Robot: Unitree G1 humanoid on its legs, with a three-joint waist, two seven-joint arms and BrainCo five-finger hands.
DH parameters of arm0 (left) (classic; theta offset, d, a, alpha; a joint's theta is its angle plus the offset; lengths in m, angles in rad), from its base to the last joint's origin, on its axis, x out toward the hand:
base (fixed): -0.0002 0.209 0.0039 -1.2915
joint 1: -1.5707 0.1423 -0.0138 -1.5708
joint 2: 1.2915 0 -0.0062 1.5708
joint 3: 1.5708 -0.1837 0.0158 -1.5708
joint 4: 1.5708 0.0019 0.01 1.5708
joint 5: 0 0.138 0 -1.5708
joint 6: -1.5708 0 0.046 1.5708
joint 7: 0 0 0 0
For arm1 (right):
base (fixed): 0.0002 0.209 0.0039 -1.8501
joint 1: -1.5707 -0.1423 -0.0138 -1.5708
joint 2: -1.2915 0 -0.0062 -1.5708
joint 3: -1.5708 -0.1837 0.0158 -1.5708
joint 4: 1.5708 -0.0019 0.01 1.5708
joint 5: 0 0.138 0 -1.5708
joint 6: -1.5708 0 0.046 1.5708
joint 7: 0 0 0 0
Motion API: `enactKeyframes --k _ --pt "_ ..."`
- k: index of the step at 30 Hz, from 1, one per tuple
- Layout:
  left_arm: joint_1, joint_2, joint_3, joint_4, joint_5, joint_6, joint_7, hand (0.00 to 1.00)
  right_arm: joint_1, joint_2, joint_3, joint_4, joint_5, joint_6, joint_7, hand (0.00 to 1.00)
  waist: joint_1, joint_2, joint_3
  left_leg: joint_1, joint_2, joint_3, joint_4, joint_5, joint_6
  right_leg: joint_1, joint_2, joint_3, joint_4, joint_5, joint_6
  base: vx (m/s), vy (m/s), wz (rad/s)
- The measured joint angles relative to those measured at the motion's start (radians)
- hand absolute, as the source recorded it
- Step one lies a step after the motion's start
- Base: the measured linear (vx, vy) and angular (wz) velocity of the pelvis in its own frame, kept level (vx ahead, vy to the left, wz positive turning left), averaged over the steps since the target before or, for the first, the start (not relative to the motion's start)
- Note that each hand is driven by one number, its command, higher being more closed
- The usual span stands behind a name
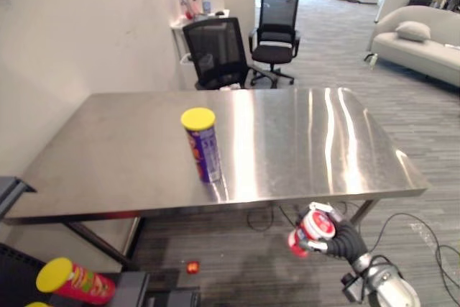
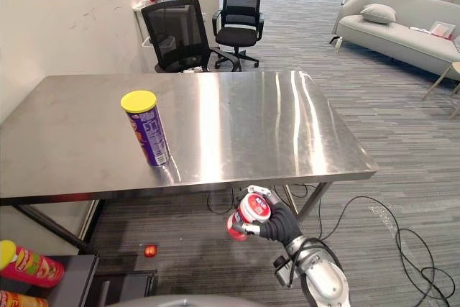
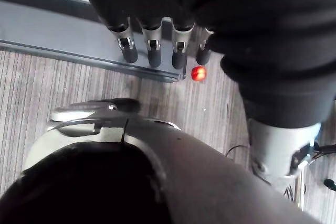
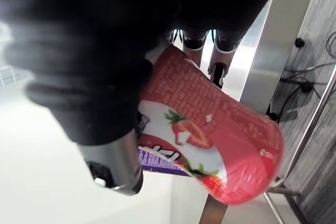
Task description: Put the gum and the chips on the shelf.
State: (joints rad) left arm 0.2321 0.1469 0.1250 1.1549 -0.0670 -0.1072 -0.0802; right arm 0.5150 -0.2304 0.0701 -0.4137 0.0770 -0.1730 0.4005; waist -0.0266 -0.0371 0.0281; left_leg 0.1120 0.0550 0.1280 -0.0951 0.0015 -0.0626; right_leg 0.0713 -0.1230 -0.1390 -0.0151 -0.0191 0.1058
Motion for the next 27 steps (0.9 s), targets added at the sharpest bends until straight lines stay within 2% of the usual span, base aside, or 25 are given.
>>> enactKeyframes --k 5,14,20,23,27 --pt "0.0 -0.003 0.0 0.0 0.0 0.0 -0.003 0.0 -0.001 -0.046 -0.093 -0.049 -0.038 -0.001 -0.001 1.0 0.0 0.006 -0.003 0.006 0.008 0.005 0.0 -0.007 -0.01 0.001 0.013 0.009 0.001 0.002 -0.005 0.04 -0.016 -0.03" --pt "0.009 -0.028 -0.001 0.0 0.001 0.0 -0.006 0.0 -0.013 -0.048 -0.183 -0.049 -0.077 -0.002 -0.021 1.0 0.0 0.038 -0.022 0.013 0.012 0.009 0.0 -0.011 -0.009 0.004 0.018 0.008 0.005 -0.009 -0.008 0.01 -0.005 -0.02" --pt "0.008 -0.028 -0.001 -0.002 0.0 0.0 -0.009 0.0 -0.014 -0.047 -0.181 -0.049 -0.077 -0.002 -0.019 1.0 0.001 0.037 -0.021 0.013 0.012 -0.006 0.0 -0.013 -0.011 0.001 0.014 -0.01 0.029 -0.027 -0.008 -0.01 -0.003 0.08" --pt "0.009 -0.024 -0.001 -0.004 0.0 0.0 -0.01 0.0 -0.018 -0.048 -0.181 -0.049 -0.077 -0.002 -0.017 1.0 0.0 0.031 -0.015 0.008 0.011 -0.024 0.022 -0.015 -0.007 -0.016 0.004 -0.017 0.099 -0.066 -0.009 0.0 -0.006 0.14" --pt "0.008 -0.022 0.015 -0.024 -0.008 -0.009 -0.01 0.0 -0.058 -0.052 -0.155 -0.048 -0.075 -0.002 -0.012 1.0 0.006 0.016 0.034 -0.038 0.011 -0.065 0.092 -0.032 -0.01 -0.035 -0.011 -0.048 0.186 -0.11 -0.018 -0.06 -0.033 0.31"
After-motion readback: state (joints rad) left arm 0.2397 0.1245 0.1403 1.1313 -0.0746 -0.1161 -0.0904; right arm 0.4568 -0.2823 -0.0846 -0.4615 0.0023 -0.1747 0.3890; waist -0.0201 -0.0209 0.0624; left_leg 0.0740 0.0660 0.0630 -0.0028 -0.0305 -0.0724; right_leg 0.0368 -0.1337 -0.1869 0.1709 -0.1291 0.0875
